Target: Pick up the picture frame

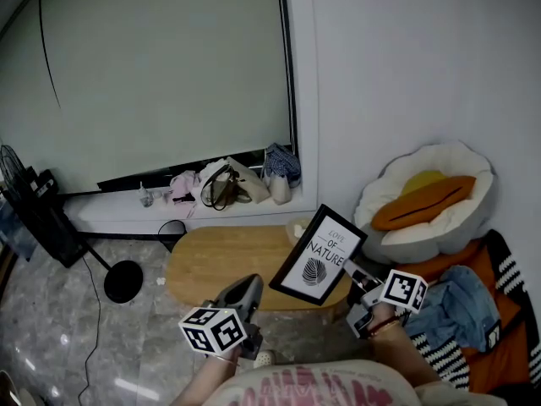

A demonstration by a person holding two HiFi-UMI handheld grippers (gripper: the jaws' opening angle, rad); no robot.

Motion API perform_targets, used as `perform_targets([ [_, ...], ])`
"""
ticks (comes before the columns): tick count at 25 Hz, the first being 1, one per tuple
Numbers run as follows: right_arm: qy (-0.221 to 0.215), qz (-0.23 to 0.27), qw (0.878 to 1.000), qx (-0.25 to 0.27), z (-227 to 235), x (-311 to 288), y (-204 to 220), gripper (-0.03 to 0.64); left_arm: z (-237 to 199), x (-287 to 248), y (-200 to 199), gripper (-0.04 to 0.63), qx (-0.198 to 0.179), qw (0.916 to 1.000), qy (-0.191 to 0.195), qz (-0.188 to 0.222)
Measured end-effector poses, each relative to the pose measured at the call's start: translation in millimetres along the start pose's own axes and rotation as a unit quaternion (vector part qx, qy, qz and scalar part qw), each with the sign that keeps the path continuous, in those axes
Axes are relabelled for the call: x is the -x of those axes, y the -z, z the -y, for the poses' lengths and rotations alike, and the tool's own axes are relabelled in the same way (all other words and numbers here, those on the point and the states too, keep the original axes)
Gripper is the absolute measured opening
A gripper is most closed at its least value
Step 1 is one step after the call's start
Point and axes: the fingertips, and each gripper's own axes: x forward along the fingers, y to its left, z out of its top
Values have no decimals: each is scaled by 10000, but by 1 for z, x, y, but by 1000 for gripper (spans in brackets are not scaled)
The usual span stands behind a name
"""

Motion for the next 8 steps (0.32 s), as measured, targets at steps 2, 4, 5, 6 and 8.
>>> perform_targets([
  [2,9,-15,10000,-6,3,3,2,80,2,2,4,3,9,10000,-17,-15],
  [4,33,-24,10000,1,7,5,3,80,3,3,9,3,12,10000,-29,-24],
  [5,43,-27,10000,0,8,6,3,80,3,3,10,3,14,10000,-38,-29],
  [6,25,-27,10000,-19,8,6,4,80,3,4,11,3,18,10000,-50,-35],
  [8,-47,-29,10000,-75,6,5,6,80,1,6,14,3,33,9999,-79,-53],
])
